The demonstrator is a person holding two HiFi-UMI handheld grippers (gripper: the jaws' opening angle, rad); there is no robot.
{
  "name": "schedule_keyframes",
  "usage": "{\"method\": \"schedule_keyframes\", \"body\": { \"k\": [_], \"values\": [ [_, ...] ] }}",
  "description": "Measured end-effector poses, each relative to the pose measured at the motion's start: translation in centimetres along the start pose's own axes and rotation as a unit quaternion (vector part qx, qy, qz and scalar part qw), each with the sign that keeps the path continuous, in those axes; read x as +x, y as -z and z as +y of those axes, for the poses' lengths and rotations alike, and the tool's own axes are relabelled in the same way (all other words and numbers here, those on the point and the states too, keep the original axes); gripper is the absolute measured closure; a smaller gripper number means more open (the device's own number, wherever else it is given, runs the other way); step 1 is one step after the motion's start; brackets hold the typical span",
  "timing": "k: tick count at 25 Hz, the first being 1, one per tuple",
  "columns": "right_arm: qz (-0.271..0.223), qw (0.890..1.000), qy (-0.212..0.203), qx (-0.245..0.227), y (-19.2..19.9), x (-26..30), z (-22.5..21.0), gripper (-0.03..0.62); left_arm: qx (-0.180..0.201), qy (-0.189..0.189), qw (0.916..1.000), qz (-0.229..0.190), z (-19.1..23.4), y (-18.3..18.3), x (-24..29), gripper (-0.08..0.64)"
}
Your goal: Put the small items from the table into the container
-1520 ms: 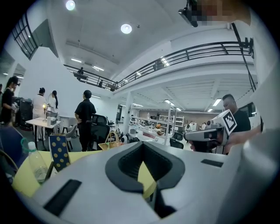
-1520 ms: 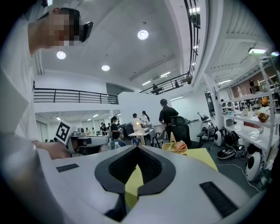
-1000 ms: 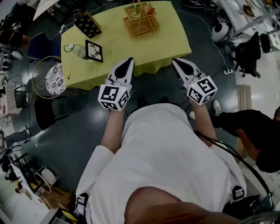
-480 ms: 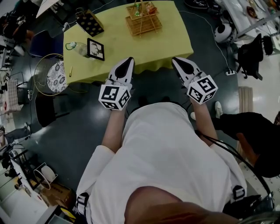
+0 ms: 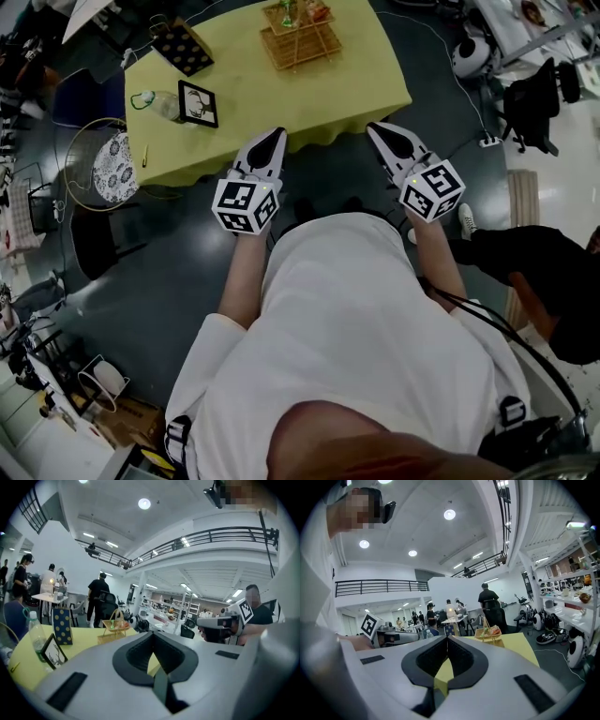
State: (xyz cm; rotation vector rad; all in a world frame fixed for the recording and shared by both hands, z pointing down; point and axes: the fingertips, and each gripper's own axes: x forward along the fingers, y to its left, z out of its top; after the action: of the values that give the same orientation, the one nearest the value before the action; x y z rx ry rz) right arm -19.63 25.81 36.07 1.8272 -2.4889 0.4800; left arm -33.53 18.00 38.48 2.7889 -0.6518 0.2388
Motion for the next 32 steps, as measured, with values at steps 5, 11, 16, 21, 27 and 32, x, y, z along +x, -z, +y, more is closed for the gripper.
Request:
{"method": "schedule_keyframes", "body": {
  "k": [5, 11, 16, 21, 27, 32],
  "values": [
    [0.013, 0.999, 0.02, 0.025, 2.6, 0.5, 0.4, 0.577, -0.016, 0.057, 0.9941, 0.091, -1.3, 6.2, 1.2, 0.552],
    [0.035, 0.995, 0.07, 0.058, 5.6, -2.1, -1.7, 0.577, -0.01, 0.146, 0.9774, 0.153, -6.4, 10.9, 4.3, 0.551],
    [0.032, 0.989, 0.105, 0.096, 6.6, -4.2, -7.0, 0.577, 0.019, 0.209, 0.9556, 0.206, -11.1, 13.3, 8.7, 0.552],
    [0.019, 0.988, 0.095, 0.119, 6.5, -5.5, -15.7, 0.577, 0.044, 0.233, 0.9392, 0.249, -15.8, 14.8, 16.7, 0.552],
    [0.026, 0.99, 0.09, 0.109, 3.4, -12.6, -32.4, 0.577, 0.033, 0.207, 0.9522, 0.222, -23.8, 11.9, 33.7, 0.552],
    [0.047, 0.989, 0.104, 0.09, 0.4, -21.1, -46.8, 0.577, 0.007, 0.165, 0.977, 0.135, -30.5, 6.5, 47.4, 0.551]
  ]
}}
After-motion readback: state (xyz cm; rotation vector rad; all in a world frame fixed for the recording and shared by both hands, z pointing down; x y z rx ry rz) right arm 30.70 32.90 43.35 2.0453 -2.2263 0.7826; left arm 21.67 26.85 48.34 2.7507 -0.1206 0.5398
